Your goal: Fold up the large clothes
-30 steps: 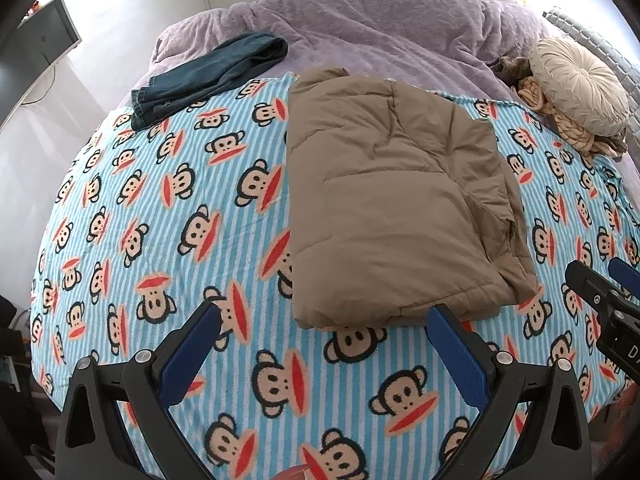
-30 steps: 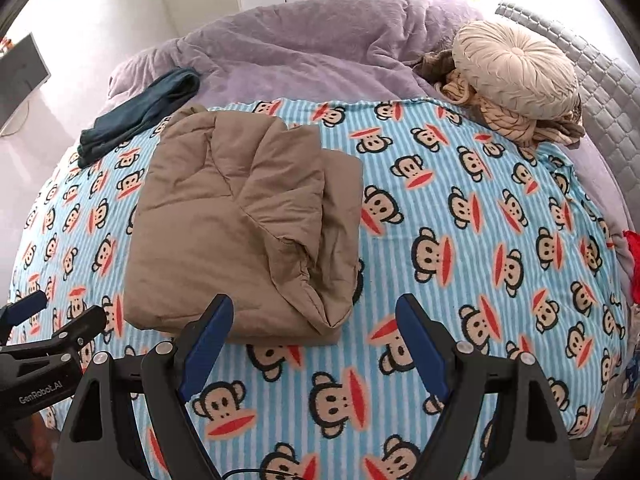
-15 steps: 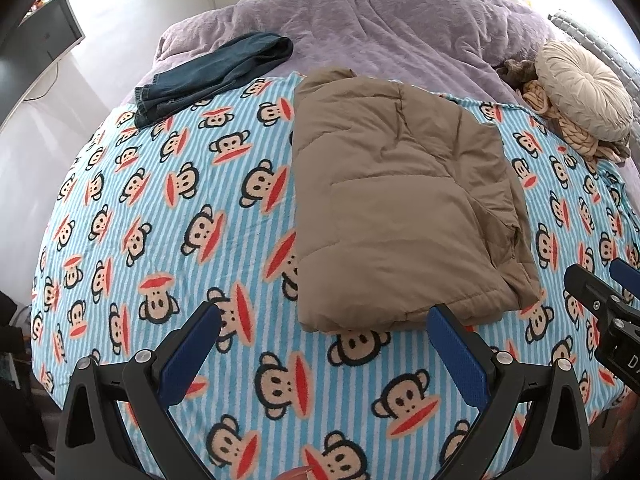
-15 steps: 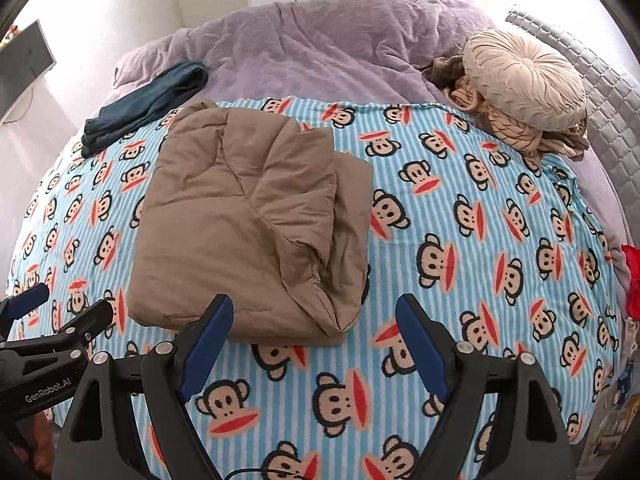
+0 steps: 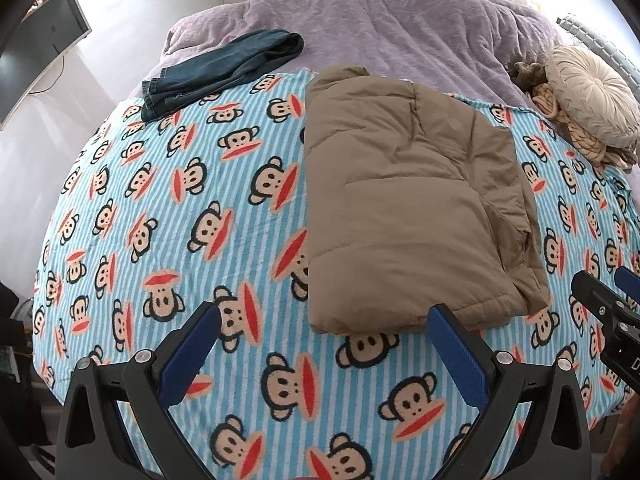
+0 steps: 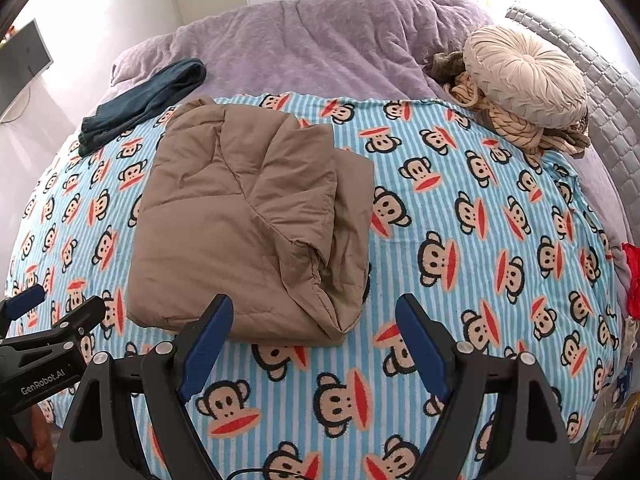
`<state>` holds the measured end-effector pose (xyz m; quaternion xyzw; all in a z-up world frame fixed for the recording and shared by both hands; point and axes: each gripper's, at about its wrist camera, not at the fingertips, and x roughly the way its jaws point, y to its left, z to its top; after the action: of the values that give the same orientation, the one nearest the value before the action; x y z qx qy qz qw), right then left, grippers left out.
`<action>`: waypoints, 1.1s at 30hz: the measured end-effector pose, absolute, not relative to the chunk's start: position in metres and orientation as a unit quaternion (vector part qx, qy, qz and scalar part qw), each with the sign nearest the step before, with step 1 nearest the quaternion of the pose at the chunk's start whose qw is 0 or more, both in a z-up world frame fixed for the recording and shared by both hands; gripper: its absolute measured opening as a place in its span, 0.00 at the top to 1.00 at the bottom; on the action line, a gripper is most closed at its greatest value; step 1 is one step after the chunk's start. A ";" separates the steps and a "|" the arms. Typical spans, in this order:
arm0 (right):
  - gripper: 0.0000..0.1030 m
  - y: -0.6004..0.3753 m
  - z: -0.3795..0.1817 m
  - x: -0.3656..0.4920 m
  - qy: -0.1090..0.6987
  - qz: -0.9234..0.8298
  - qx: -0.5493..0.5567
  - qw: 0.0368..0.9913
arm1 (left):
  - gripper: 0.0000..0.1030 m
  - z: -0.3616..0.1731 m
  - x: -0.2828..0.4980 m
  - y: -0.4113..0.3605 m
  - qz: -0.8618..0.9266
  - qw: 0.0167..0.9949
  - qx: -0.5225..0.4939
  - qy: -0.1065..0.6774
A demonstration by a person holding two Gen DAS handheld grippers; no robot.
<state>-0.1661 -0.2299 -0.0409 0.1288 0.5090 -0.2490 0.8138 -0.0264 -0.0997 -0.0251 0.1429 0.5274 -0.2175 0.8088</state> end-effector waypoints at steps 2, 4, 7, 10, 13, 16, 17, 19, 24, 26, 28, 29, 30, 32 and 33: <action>0.17 -0.229 -0.041 -0.165 0.510 -0.249 0.128 0.813 | 0.00 -0.025 -0.026 -0.100 -0.218 0.809 0.143 0.527; 0.17 -0.229 -0.041 -0.165 0.510 -0.248 0.128 0.814 | 0.00 -0.025 -0.026 -0.099 -0.218 0.809 0.143 0.527; 0.17 -0.229 -0.041 -0.165 0.510 -0.249 0.129 0.813 | 0.00 -0.026 -0.025 -0.099 -0.216 0.809 0.141 0.529; 0.17 -0.228 -0.041 -0.165 0.510 -0.249 0.129 0.813 | 0.00 -0.027 -0.025 -0.099 -0.216 0.809 0.141 0.528; 0.17 -0.229 -0.041 -0.165 0.510 -0.248 0.127 0.813 | 0.00 -0.026 -0.025 -0.099 -0.215 0.809 0.141 0.528; 0.17 -0.229 -0.041 -0.164 0.510 -0.248 0.128 0.813 | 0.00 -0.026 -0.025 -0.099 -0.215 0.809 0.141 0.528; 0.17 -0.229 -0.041 -0.164 0.511 -0.248 0.127 0.813 | 0.00 -0.026 -0.025 -0.099 -0.215 0.809 0.141 0.528; 0.17 -0.229 -0.041 -0.164 0.510 -0.248 0.126 0.814 | 0.00 -0.026 -0.025 -0.099 -0.215 0.809 0.141 0.528; 0.17 -0.229 -0.040 -0.165 0.509 -0.249 0.127 0.814 | 0.00 -0.025 -0.026 -0.099 -0.216 0.810 0.141 0.527; 0.17 -0.229 -0.040 -0.165 0.510 -0.249 0.127 0.814 | 0.00 -0.025 -0.026 -0.098 -0.216 0.810 0.141 0.527; 0.17 -0.229 -0.040 -0.165 0.509 -0.248 0.127 0.814 | 0.00 -0.025 -0.026 -0.099 -0.216 0.810 0.142 0.527; 0.17 -0.229 -0.040 -0.165 0.509 -0.249 0.126 0.814 | 0.00 -0.025 -0.026 -0.098 -0.216 0.810 0.142 0.527; 0.17 -0.229 -0.040 -0.165 0.510 -0.249 0.127 0.814 | 0.00 -0.025 -0.026 -0.099 -0.215 0.810 0.142 0.527; 0.17 -0.229 -0.041 -0.165 0.509 -0.248 0.127 0.814 | 0.00 -0.025 -0.026 -0.098 -0.215 0.809 0.141 0.528; 0.17 -0.229 -0.041 -0.165 0.510 -0.249 0.126 0.814 | 0.00 -0.025 -0.027 -0.099 -0.215 0.810 0.141 0.528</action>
<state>-0.1652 -0.2292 -0.0408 0.1260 0.5097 -0.2488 0.8139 -0.0267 -0.0986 -0.0246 0.1412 0.5276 -0.2152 0.8096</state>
